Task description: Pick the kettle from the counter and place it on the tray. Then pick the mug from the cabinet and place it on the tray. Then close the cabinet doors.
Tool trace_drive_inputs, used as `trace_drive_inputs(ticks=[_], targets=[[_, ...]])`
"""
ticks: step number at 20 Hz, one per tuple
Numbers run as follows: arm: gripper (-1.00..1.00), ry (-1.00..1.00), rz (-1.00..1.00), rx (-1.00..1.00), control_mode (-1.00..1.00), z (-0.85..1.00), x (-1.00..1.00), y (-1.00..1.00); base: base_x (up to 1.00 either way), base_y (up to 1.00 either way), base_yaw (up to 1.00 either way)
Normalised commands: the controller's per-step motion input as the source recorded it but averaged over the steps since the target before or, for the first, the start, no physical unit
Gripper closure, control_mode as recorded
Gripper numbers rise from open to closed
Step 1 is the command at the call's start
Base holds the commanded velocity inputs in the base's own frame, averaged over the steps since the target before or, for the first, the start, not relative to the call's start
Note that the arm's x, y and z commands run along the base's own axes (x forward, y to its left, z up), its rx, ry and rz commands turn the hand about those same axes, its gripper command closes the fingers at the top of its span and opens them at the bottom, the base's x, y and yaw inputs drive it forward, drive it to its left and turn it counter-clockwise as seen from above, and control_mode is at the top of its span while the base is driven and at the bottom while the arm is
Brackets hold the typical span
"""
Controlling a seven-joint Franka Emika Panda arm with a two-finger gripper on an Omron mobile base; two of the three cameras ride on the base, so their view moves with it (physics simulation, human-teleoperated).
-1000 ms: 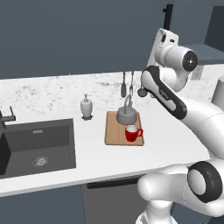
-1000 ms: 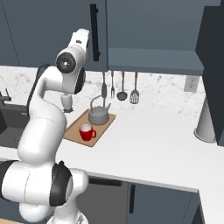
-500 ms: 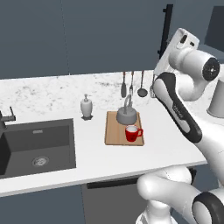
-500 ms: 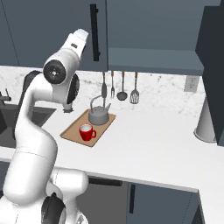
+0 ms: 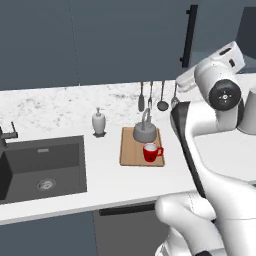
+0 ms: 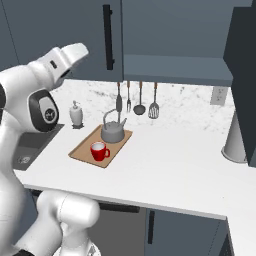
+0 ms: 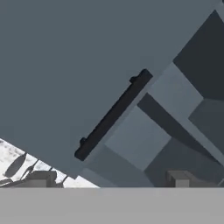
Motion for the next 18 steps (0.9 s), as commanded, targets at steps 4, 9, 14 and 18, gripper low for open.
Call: trace_drive_inputs(ticks=[4,9,14,18], targets=[[-1.00,-0.16,-0.28,0.32,-1.00,0.00,-0.82,-0.02,0.00,0.00,0.00],[-1.00,-0.16,-0.23,0.22,-1.00,0.01,-0.72,-0.06,0.00,0.00,0.00],[-1.00,-0.08,-0.19,0.19,-1.00,0.00,-0.55,-0.11,0.00,0.00,0.00],[-1.00,0.00,-0.16,0.12,-1.00,0.00,-0.44,-0.14,0.00,0.00,0.00]])
